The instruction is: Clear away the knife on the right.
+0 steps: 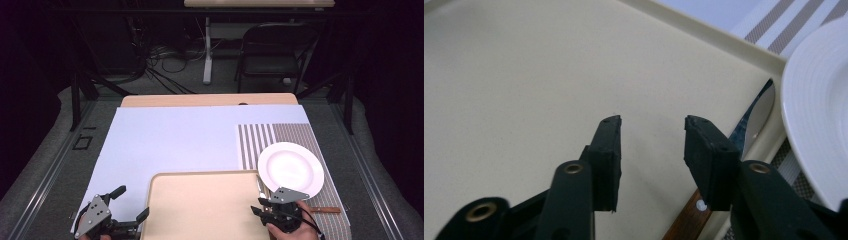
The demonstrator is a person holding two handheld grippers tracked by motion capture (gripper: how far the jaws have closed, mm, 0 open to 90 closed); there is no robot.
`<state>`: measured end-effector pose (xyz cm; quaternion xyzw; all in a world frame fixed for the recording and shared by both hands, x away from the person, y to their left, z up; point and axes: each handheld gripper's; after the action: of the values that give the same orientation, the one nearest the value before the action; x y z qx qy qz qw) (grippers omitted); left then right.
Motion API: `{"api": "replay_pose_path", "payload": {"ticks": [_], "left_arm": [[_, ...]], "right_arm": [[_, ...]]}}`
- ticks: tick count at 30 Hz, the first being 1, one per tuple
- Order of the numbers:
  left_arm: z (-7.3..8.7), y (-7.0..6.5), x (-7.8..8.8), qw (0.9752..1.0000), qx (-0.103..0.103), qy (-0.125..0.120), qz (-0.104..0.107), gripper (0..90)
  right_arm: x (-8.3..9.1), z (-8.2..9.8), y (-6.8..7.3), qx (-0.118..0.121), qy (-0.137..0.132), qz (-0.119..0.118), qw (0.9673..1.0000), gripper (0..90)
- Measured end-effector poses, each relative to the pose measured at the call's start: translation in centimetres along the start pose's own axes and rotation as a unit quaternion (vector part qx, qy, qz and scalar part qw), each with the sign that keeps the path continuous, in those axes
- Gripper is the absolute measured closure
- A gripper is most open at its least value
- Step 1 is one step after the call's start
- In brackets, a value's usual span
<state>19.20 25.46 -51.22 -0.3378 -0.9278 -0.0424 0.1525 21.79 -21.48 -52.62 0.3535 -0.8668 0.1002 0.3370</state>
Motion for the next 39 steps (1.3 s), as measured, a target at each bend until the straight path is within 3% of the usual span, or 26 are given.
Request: {"api": "replay_pose_path", "payload": {"ticks": [4, 8, 11, 15, 19, 26, 29, 32, 38, 39], "left_arm": [[0.0, 0.0, 0.0, 1.0000, 0.002, 0.004, 0.000, 2.2], [-0.1, 0.0, -0.1, 1.0000, 0.007, -0.002, -0.001, 2.3], [-0.1, 0.0, -0.1, 1.0000, 0.004, 0.001, 0.001, 2.3], [-0.1, -0.2, 0.0, 1.0000, 0.002, -0.001, -0.001, 2.3], [-0.1, -0.1, 0.0, 1.0000, 0.004, 0.000, -0.002, 2.2], [-0.2, -0.2, 0.0, 1.0000, 0.002, 0.002, -0.004, 2.2], [-0.1, -0.2, 0.0, 1.0000, 0.004, 0.000, -0.005, 2.3], [-0.1, -0.1, 0.0, 1.0000, 0.003, 0.001, -0.005, 2.3], [-0.1, 0.1, 0.1, 1.0000, 0.001, 0.003, -0.007, 2.3], [-0.1, 0.1, 0.1, 1.0000, 0.001, 0.003, -0.007, 2.3]], "right_arm": [[0.2, -0.1, 0.4, 0.011, -0.014, 0.002, 0.9998, 54.5], [0.4, -0.2, 0.6, 0.023, -0.011, 0.004, 0.9997, 54.2], [1.3, -0.4, 0.9, 0.030, -0.018, 0.008, 0.9994, 54.3], [2.2, -0.4, 0.9, 0.025, -0.019, -0.006, 0.9995, 56.1], [3.4, 0.1, 0.5, 0.026, -0.038, -0.002, 0.9990, 51.8], [4.9, 1.1, -0.7, 0.025, -0.050, 0.032, 0.9979, 44.5], [5.9, 1.8, -1.8, 0.012, -0.047, 0.052, 0.9975, 41.8], [6.6, 2.5, -2.9, 0.003, -0.064, 0.080, 0.9947, 37.0], [7.9, 4.0, -5.6, -0.024, -0.084, 0.108, 0.9903, 28.7], [7.9, 4.2, -6.0, -0.030, -0.093, 0.118, 0.9883, 26.8]]}}
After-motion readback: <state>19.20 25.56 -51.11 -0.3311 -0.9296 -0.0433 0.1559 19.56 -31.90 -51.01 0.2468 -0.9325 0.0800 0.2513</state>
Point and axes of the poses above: each handheld gripper's, and its own axes: x roughly backward along the jaws, z roughly out of its underside, y roughly to its left, and after that the axes turned 1 degree about x, right-handed
